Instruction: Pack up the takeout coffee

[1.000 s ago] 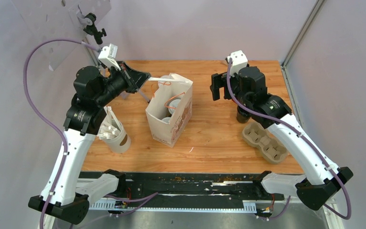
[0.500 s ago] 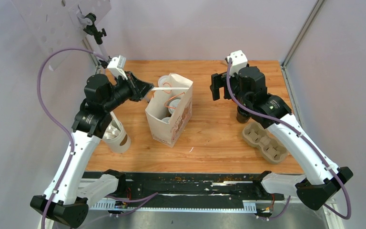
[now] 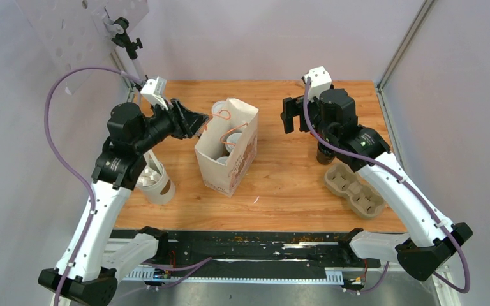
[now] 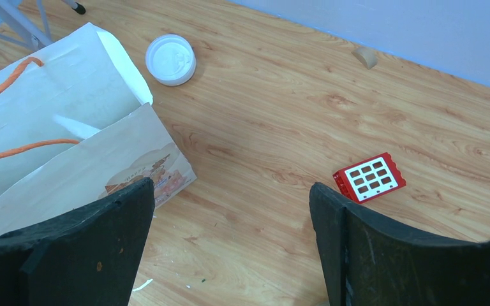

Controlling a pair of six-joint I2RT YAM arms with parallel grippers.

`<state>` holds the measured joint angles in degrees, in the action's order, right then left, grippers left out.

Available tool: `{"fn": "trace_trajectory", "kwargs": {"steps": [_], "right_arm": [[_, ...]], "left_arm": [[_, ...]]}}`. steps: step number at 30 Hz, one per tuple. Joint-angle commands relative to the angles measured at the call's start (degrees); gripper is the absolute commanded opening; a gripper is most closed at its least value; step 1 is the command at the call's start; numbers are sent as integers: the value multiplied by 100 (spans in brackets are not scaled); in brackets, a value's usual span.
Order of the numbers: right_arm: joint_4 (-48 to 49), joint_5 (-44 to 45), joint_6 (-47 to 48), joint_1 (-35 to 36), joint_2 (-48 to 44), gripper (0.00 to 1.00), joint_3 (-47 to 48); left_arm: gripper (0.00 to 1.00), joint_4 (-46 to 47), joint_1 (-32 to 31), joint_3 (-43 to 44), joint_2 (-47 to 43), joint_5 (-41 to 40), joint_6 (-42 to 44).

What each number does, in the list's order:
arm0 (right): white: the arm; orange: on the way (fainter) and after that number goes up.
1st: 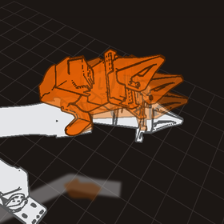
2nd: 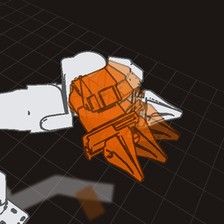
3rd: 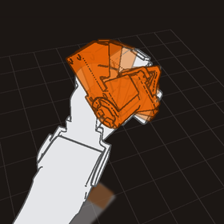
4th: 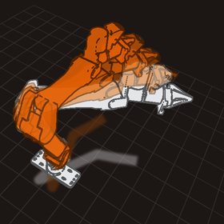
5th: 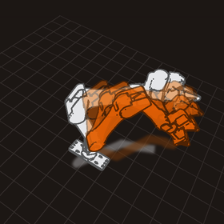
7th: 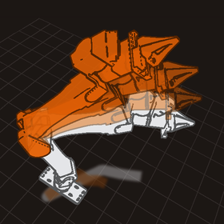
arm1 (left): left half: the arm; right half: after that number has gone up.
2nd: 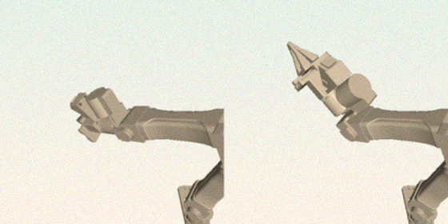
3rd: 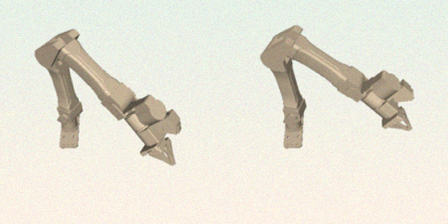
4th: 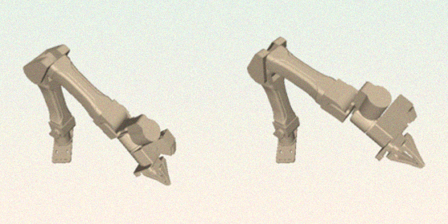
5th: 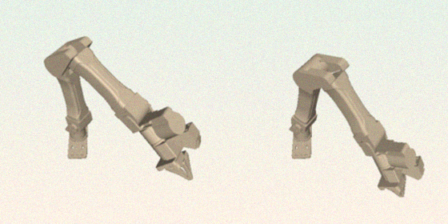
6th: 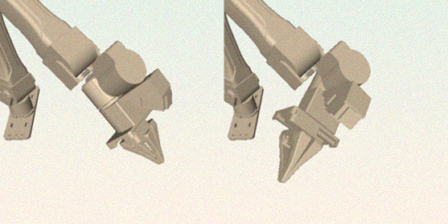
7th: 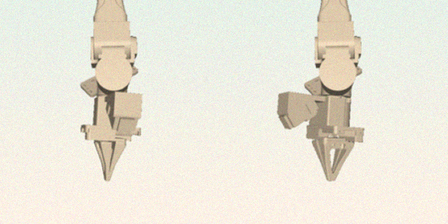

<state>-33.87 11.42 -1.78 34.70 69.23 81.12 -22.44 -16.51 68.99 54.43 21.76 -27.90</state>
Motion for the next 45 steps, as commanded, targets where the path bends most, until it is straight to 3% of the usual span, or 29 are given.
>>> {"fn": "trace_trajectory", "kwargs": {"steps": [1, 6, 11, 14, 15, 16, 17, 22, 29, 31, 33, 37, 45], "right_arm": [[328, -43, 12, 4, -32, 91, 0], [336, -48, -15, 9, -104, 91, -92], [319, -46, -33, 9, -163, 91, -143], [319, -26, -42, 11, -205, 91, -162], [319, -26, -46, 11, -216, 91, -185], [319, -24, -62, 10, -232, 91, -203], [319, -23, -80, 7, -251, 91, -229], [320, -9, -130, 7, -352, 91, -338], [254, 13, -174, 4, -456, 91, -466], [276, 10, -190, 9, -503, 91, -531], [309, 9, -197, 8, -536, 91, -585], [268, -7, -158, 6, -480, 92, -532], [216, 7, -59, 5, -454, 93, -520]], "left_arm": [[56, 276, -10, 312, -211, 327, 74], [56, 144, -8, 372, -210, 323, -6], [63, -761, -10, 731, -236, -846, 203], [73, -1765, -10, 1144, -202, -2074, 243], [82, -2014, -10, 1222, -191, -2356, 279], [96, -2305, -10, 1321, -179, -2731, 255], [99, -2677, -12, 1410, -153, -3276, 198], [100, -3742, 7, 1387, -46, -4373, 201], [100, -4386, 58, 1080, 328, -4220, -58], [96, -4276, 119, 821, 358, -4028, 41], [85, -4020, 184, 656, 371, -3699, 274], [66, -3844, 279, 622, 470, -4086, 195], [53, -3491, 609, 127, 416, -4308, 267]]}}
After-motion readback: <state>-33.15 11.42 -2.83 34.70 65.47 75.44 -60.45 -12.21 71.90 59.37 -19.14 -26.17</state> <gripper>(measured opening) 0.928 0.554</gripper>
